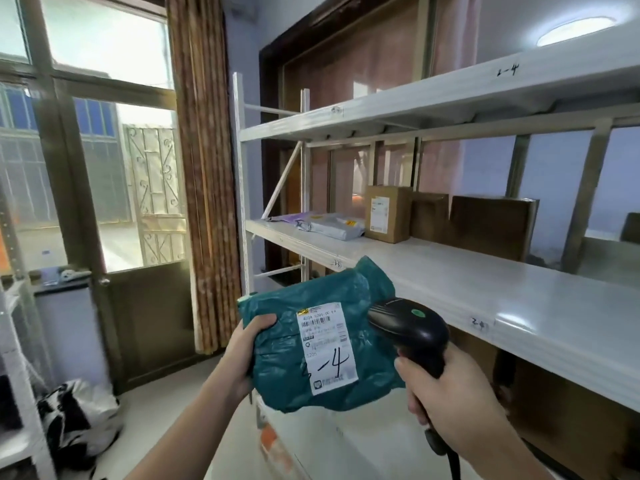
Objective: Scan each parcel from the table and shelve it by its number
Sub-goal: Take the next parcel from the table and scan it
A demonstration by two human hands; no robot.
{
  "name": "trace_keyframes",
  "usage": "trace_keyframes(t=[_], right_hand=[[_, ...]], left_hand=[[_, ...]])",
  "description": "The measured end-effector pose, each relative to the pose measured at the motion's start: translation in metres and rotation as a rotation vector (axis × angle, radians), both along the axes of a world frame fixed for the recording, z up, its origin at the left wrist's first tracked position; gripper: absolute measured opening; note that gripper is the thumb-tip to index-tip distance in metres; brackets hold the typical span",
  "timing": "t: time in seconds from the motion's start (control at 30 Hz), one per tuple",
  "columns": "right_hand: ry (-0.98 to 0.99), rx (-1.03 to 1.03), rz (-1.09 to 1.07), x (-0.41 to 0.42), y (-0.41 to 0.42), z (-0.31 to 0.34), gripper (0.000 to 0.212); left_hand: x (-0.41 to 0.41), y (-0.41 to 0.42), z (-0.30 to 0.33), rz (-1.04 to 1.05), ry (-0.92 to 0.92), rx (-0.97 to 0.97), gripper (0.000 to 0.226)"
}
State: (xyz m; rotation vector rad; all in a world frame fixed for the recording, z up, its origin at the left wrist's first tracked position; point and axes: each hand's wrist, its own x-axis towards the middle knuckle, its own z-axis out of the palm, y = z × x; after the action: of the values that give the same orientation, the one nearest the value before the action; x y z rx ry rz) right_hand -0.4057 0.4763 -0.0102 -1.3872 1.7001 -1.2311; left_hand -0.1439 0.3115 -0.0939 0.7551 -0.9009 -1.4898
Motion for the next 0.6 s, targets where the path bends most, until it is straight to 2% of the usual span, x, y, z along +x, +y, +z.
trace_keyframes(t=[0.27,0.6], right_hand=[[0.009,-0.092,0.006,0.002,-0.11,0.029,0.012],[0.047,-0.167,0.008,0.018,-0.215,0.045,0.007]], left_hand=[[-0.003,-0.113,0.052,0.033,0.006,-0.104,0.068],[-0.019,-0.252,0.075,-0.058,0.143,-0.13,0.079]])
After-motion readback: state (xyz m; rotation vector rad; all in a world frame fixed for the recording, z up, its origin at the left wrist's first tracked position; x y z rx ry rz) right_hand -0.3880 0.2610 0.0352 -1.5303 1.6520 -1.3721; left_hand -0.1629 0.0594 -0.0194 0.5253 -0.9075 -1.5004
